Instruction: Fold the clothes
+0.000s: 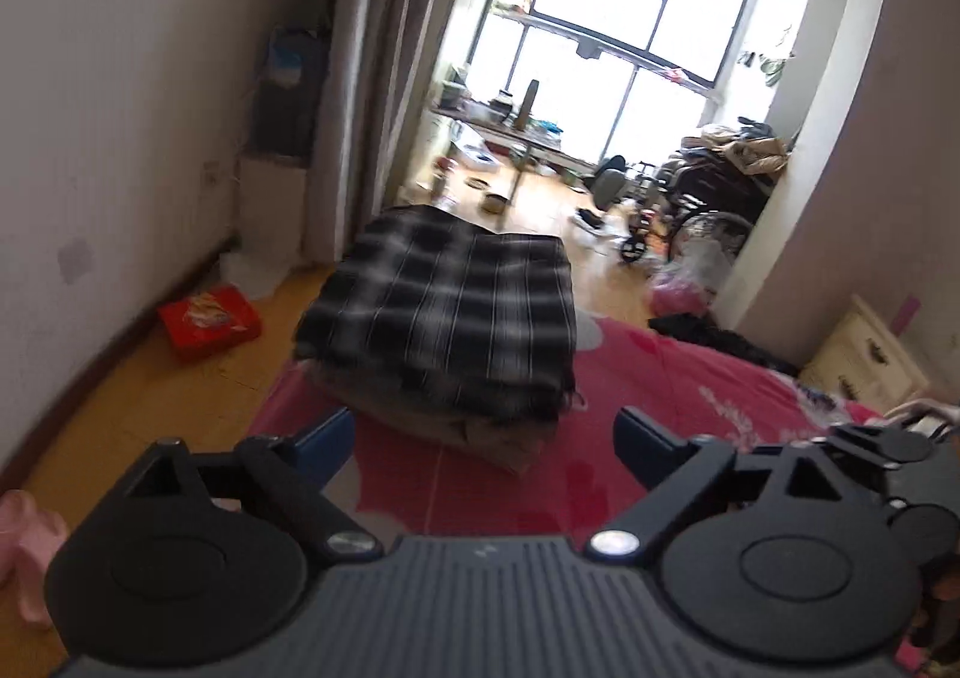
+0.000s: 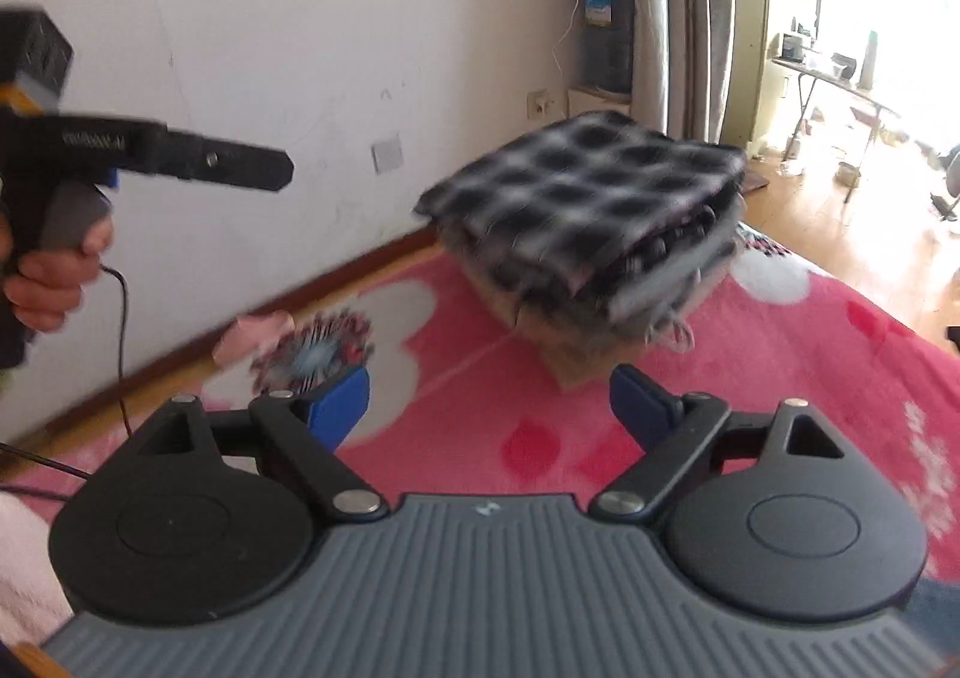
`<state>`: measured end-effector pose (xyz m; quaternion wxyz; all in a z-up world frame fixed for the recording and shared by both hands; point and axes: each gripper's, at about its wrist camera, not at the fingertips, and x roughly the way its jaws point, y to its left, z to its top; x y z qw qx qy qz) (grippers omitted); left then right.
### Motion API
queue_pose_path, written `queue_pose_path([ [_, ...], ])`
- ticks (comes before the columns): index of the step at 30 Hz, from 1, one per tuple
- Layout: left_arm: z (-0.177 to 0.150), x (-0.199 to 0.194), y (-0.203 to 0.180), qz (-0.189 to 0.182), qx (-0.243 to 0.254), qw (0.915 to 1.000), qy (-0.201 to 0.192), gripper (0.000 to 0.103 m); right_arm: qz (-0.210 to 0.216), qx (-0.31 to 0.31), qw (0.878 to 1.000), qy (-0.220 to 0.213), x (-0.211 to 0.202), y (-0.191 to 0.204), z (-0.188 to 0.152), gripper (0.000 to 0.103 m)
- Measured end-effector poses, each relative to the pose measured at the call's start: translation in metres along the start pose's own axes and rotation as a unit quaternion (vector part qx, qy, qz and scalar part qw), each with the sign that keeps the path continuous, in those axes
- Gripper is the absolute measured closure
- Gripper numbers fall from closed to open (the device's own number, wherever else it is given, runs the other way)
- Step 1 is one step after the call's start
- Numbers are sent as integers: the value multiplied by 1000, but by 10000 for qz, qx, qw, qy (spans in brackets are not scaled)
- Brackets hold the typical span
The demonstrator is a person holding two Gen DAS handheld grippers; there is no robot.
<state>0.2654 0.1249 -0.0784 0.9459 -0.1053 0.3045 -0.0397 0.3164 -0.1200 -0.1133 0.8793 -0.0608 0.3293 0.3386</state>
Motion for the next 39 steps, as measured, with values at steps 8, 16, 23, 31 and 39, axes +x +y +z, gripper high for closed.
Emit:
queue_pose_path([
  [8, -35, -82, -62, 258, 457, 9986, 64, 0, -1031, 902, 9891, -536, -97, 56, -76, 1],
  [16, -29, -116, -90, 902, 601, 9941, -96, 0, -2275, 1397, 9612, -690, -142, 116, -88, 1],
  [23, -38, -118, -84, 1409, 474, 9889, 57, 0, -2776, 1759, 9438, -358, -140, 128, -95, 1],
  [31, -39, -114, -89, 1638, 864, 9826, 129, 0, -2792, 2236, 9330, -406, -138, 117, -91, 1],
  [39, -42, -107, -78, 1734, 635, 9822, 352, 0, -2956, 1880, 9362, -284, -125, 122, -78, 1],
])
